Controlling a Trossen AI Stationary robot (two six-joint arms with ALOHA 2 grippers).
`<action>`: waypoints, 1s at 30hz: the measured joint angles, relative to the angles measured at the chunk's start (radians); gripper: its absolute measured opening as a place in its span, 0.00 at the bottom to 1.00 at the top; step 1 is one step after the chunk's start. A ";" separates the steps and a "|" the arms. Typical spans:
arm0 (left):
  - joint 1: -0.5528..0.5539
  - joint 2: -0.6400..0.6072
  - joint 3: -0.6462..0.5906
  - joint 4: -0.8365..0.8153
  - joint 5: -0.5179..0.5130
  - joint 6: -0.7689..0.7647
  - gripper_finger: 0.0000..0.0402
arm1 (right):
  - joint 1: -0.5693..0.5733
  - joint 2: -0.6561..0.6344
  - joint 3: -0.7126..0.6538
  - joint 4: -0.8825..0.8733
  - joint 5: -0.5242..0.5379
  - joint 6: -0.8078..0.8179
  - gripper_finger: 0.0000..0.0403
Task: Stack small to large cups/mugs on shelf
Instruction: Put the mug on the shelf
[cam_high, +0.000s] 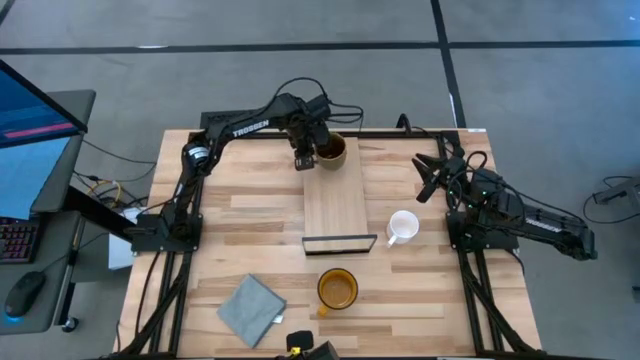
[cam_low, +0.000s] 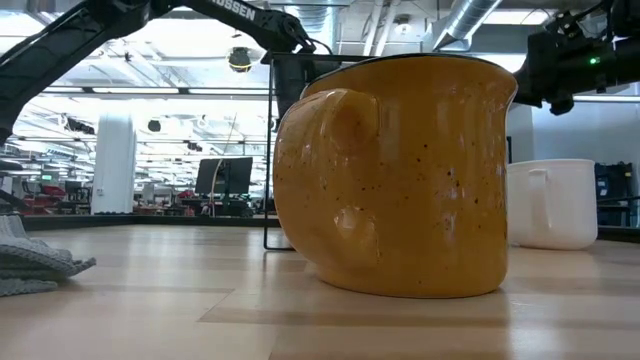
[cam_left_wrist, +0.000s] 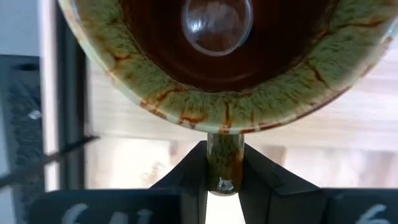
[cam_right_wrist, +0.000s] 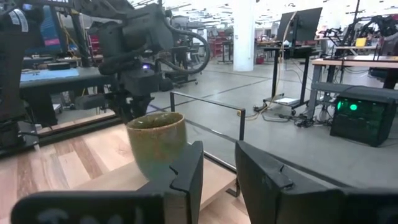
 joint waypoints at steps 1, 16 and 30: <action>-0.001 -0.002 0.001 -0.006 0.001 -0.001 0.15 | 0.000 0.000 0.000 0.000 0.000 0.000 0.29; -0.001 -0.004 0.003 -0.013 0.005 -0.024 0.16 | 0.000 0.000 0.000 0.000 0.048 0.000 0.29; -0.001 -0.004 0.003 -0.029 0.010 -0.023 0.18 | 0.000 0.000 0.000 0.000 0.048 0.000 0.29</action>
